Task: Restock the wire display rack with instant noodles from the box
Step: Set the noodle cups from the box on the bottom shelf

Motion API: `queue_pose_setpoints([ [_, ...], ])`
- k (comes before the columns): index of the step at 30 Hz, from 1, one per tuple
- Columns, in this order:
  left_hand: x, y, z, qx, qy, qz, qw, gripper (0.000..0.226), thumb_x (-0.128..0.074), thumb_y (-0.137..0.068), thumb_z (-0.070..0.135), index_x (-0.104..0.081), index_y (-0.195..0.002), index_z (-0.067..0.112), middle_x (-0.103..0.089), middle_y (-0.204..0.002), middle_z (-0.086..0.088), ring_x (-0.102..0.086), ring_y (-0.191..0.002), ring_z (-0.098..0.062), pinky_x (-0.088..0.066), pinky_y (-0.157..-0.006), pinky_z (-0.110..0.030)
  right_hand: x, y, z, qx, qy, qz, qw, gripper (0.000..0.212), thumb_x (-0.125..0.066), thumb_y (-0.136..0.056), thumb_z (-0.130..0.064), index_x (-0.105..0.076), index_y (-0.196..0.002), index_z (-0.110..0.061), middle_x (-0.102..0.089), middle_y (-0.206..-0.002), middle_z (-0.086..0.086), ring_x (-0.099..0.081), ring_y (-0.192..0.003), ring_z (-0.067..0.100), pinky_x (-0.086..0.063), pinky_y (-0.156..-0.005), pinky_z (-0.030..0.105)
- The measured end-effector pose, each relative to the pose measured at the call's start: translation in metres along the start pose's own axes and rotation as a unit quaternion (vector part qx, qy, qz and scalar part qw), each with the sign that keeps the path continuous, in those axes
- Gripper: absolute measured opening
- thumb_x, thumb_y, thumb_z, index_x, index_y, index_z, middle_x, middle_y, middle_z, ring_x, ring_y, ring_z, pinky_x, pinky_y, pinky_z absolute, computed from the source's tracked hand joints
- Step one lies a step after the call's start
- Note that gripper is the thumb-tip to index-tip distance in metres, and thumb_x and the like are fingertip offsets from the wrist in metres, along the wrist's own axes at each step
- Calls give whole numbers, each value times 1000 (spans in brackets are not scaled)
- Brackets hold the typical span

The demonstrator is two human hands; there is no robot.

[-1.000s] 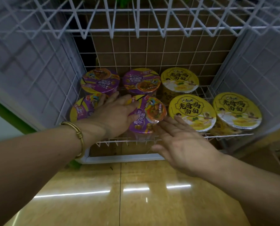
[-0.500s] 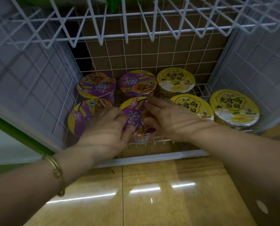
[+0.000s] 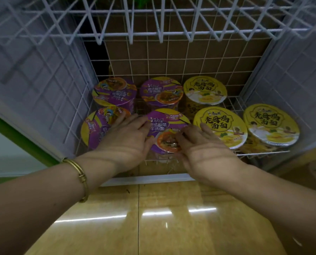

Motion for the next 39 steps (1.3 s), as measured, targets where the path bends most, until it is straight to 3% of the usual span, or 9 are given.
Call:
queue_pose_setpoints([
  [5,-2,-5,-4,4,10,-8,1000,58,-20,-104,45,-17,-156,20,-10,-165,3,-4,-151,-20,11,-120,-39,0,4,-3,-4,9,11,1000,60,-38,-87,-45,-71,-116,-4,-68,-111,21,-68,-105,38,-38,-104,58],
  [11,-5,1,-9,-6,47,13,999,59,-21,-104,47,-19,-156,20,-10,-165,4,-3,-151,-14,14,-118,-31,1,4,-2,-8,0,13,1000,61,-37,-87,-46,-71,-116,-4,-68,-113,20,-67,-107,38,-43,-102,58],
  [21,-5,7,-10,-20,70,28,997,60,-24,-103,50,-19,-156,23,-10,-164,7,-1,-151,-12,14,-116,-26,4,2,4,-13,-18,-35,999,66,-30,-88,-57,-64,-127,-15,-61,-126,10,-61,-118,32,-28,-112,45],
  [25,7,7,-33,39,154,61,985,58,-28,-102,49,-25,-154,24,-10,-164,10,-9,-150,-20,-8,-123,-34,23,-11,-2,-35,-76,-22,996,84,-11,-83,-69,-52,-139,-21,-45,-143,8,-44,-130,32,-31,-114,37],
  [27,11,1,-53,64,134,108,983,53,-30,-102,46,-45,-143,17,-31,-157,-1,-30,-143,-26,-28,-117,-41,29,-26,-11,-26,-89,7,996,84,-14,-84,-69,-57,-134,-17,-50,-139,8,-48,-126,33,-36,-109,37],
  [29,17,-6,-70,89,120,139,979,45,-32,-102,41,-60,-120,10,-53,-134,-12,-49,-125,-31,-40,-104,-40,29,-48,-21,-11,-97,10,995,86,-14,-82,-70,-58,-133,-16,-52,-138,7,-48,-127,32,-35,-109,38],
  [32,23,-14,-84,126,123,147,973,38,-37,-104,29,-62,-102,1,-60,-108,-17,-54,-107,-32,-42,-90,-39,30,-82,-34,-7,-120,-17,993,86,-19,-85,-73,-52,-140,-15,-45,-147,7,-39,-137,30,-30,-116,39],
  [35,24,-21,-93,166,139,143,966,40,-37,-103,32,-62,-105,0,-61,-110,-19,-55,-107,-33,-41,-89,-38,27,-109,-41,20,-106,-47,993,69,-32,-99,-60,-38,-149,-13,-35,-156,9,-28,-144,27,-20,-120,37],
  [39,18,-33,-100,205,164,145,954,36,-39,-101,33,-61,-111,7,-62,-115,-15,-57,-108,-33,-44,-89,-39,22,-141,-37,20,-94,-68,993,67,-31,-100,-58,-37,-150,-13,-35,-155,12,-29,-144,31,-21,-119,43],
])
Point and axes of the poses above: each hand's wrist, its own y-axis away from the middle knuckle, its own x-axis out of the back of the hand, z = x × y, the point moved 5 cm from there along -y, towards the middle knuckle
